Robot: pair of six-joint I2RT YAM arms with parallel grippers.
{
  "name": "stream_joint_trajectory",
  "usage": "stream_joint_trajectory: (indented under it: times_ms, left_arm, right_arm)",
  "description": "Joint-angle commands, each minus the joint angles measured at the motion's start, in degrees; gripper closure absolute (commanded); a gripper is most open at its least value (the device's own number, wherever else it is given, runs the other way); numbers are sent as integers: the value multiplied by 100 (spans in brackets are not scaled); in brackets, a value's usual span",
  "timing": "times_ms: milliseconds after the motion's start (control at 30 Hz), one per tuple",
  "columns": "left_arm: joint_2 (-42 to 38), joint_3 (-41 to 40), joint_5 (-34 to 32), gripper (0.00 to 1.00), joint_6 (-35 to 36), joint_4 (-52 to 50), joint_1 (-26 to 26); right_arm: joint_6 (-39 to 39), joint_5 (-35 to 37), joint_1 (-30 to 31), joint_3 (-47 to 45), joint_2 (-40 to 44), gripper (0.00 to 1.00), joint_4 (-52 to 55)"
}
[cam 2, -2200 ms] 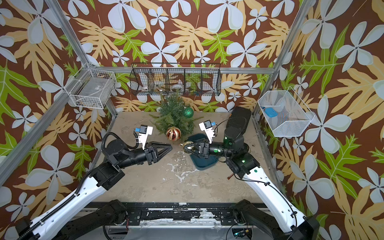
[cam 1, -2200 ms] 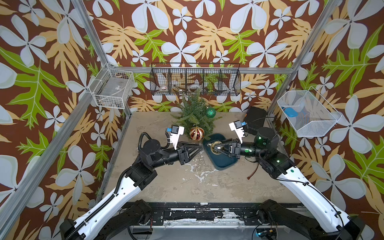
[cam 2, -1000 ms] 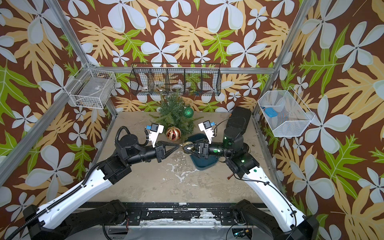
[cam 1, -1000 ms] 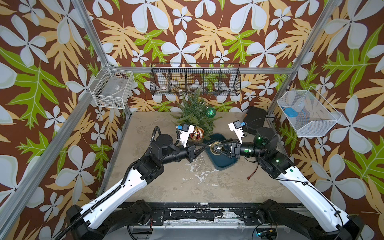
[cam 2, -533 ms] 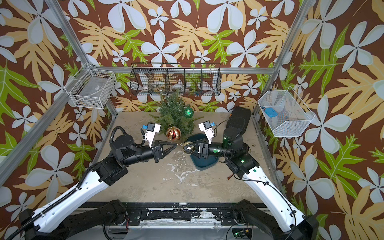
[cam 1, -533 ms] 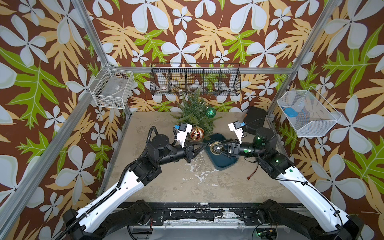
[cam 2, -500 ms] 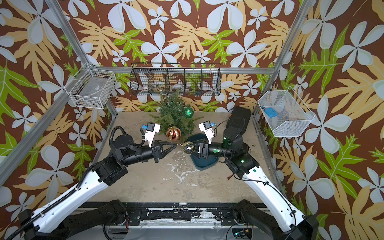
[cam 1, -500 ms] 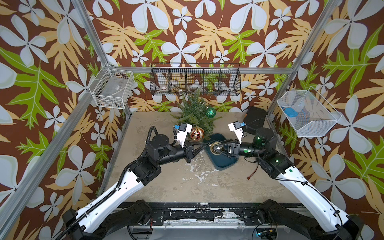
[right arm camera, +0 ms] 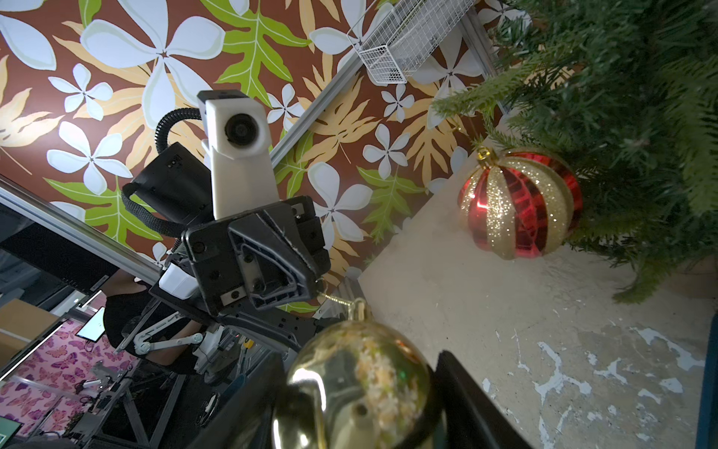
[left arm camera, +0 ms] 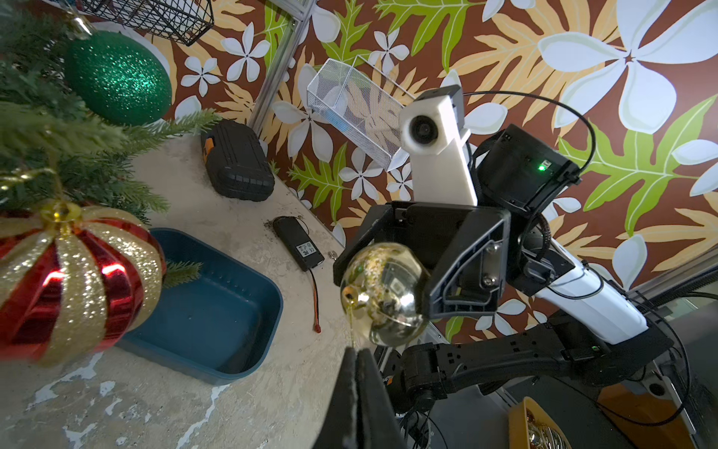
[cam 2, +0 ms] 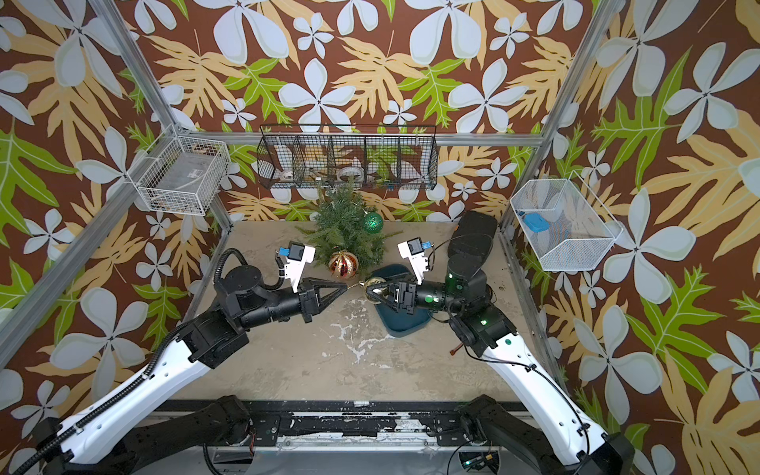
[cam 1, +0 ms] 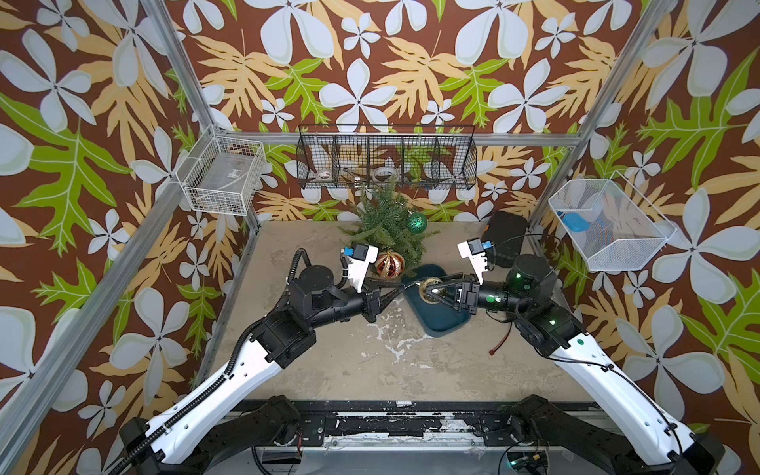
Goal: Decorate the small christmas tree with ornaments
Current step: Pick up an ornament from the container.
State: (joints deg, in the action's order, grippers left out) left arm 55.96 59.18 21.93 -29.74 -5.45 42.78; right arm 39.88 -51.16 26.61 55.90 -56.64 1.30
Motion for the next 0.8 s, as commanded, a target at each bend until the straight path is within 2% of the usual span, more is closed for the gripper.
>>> stream_joint_trajectory:
  times_ms: [0,433,767]
  left_arm:
    - [16,-3,3,100,78,25,-1]
    - [56,-141,66,100,-51,286,-1]
    - [-276,-232,-441,100,-21,214,-7]
  right_arm:
    - [70,-93,1,1,13,39,-257]
    - [77,-159,-7,-69,-35,39,-284]
    - [90,-77,53,134,-212,39,-348]
